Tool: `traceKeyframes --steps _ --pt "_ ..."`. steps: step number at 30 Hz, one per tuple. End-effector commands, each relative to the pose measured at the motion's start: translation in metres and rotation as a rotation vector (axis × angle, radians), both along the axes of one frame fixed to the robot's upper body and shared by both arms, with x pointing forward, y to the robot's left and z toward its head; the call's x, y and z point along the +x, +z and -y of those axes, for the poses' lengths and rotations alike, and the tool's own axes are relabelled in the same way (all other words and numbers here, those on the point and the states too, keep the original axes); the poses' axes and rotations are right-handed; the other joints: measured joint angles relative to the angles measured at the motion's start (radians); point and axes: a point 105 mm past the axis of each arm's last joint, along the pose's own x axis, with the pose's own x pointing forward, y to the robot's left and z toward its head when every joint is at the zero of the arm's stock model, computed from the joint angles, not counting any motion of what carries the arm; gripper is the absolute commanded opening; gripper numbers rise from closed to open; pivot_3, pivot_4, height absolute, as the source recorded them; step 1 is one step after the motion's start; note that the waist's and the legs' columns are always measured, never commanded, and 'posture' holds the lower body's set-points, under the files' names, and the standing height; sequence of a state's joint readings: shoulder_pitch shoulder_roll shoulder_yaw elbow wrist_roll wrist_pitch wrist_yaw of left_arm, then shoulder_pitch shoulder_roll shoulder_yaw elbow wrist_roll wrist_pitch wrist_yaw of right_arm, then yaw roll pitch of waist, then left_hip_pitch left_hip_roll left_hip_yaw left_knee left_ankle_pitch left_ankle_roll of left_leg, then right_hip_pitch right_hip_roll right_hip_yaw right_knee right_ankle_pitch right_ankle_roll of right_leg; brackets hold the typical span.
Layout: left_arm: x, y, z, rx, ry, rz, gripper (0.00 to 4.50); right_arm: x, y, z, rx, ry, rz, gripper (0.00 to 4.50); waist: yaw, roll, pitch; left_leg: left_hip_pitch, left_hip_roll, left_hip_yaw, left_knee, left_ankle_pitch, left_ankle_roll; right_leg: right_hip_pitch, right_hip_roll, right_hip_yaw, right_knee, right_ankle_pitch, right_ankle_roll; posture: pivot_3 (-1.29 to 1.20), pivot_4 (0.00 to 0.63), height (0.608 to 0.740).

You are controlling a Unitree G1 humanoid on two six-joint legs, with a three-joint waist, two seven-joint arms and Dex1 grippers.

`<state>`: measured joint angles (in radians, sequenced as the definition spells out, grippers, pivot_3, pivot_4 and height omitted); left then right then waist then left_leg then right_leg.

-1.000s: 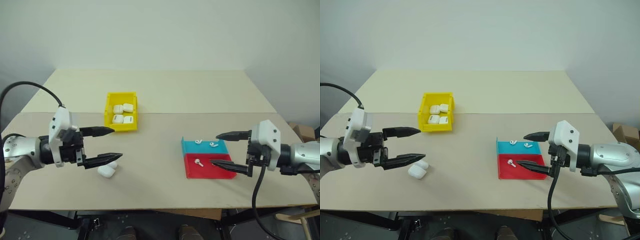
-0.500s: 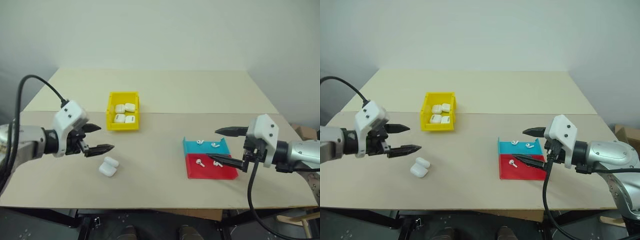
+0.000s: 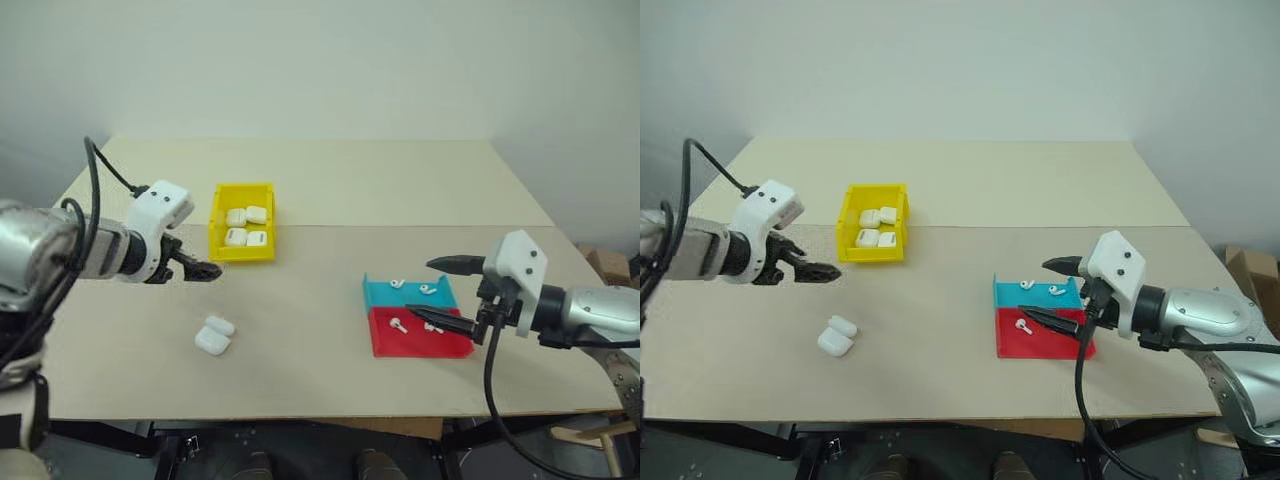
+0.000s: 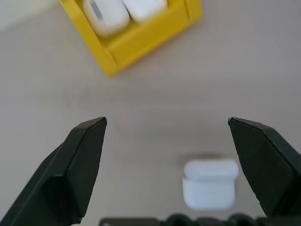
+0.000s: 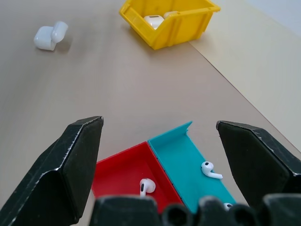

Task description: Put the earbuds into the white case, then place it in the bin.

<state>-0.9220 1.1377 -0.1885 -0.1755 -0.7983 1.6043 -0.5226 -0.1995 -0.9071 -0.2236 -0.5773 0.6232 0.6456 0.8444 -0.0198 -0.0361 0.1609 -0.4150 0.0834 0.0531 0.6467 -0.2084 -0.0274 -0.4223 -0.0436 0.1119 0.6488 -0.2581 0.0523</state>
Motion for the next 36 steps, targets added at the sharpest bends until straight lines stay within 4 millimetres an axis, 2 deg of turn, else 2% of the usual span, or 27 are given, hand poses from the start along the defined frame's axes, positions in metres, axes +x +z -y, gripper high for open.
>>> traceKeyframes --steps 1,6,10,14,17,24,36 --pt "-0.013 -0.011 0.005 0.036 -0.048 -0.113 4.5 -0.005 0.006 -0.002 0.017 0.012 0.024 4.48 0.002 0.0 0.0 0.0 0.0 0.0 0.0 0.0 0.0 0.0 0.0 0.0 0.0 0.0 0.0 0.0 0.15 0.74" --pt "-0.029 -0.033 0.007 0.036 -0.043 -0.229 4.5 -0.007 0.007 -0.001 0.013 0.016 0.01 4.48 0.005 0.0 0.0 -0.001 0.0 0.0 0.001 0.0 0.0 0.0 0.0 0.0 0.0 0.0 0.0 0.0 0.15 0.74" --pt "-0.05 -0.041 0.024 -0.011 -0.101 -0.309 4.5 -0.007 0.01 0.002 0.007 0.014 -0.003 4.48 0.005 0.0 0.0 -0.001 0.0 0.0 0.001 0.0 0.0 0.0 0.0 0.0 0.001 0.0 0.0 0.0 0.15 0.74" --pt "-0.059 -0.051 0.031 -0.031 -0.035 -0.298 4.5 -0.008 0.013 0.004 0.0 0.017 -0.013 4.48 0.004 0.0 0.0 -0.001 0.001 -0.001 0.001 0.0 0.0 0.0 -0.001 0.0 0.001 0.0 0.0 0.0 0.15 0.74" --pt "-0.059 -0.06 0.032 0.006 -0.011 -0.269 4.5 -0.008 0.015 0.004 -0.002 0.021 -0.02 4.48 0.007 0.0 0.0 0.0 0.0 0.0 0.001 0.0 0.0 0.001 -0.001 0.0 0.001 0.0 0.0 0.0 0.15 0.74" --pt "-0.041 -0.065 0.021 0.029 0.125 -0.195 4.5 -0.01 0.018 0.007 -0.019 0.026 -0.041 4.48 0.016 0.0 0.0 0.0 0.0 0.0 0.001 0.001 -0.001 0.001 -0.001 0.0 0.0 0.0 0.0 0.0 0.15 0.74" --pt "-0.03 -0.086 0.032 0.013 0.178 -0.207 4.5 -0.014 0.024 0.012 -0.044 0.017 -0.079 4.48 0.029 0.0 0.0 0.0 -0.001 0.0 0.001 0.001 -0.002 0.001 -0.001 0.0 0.0 0.001 0.0 0.0 0.15 0.74"
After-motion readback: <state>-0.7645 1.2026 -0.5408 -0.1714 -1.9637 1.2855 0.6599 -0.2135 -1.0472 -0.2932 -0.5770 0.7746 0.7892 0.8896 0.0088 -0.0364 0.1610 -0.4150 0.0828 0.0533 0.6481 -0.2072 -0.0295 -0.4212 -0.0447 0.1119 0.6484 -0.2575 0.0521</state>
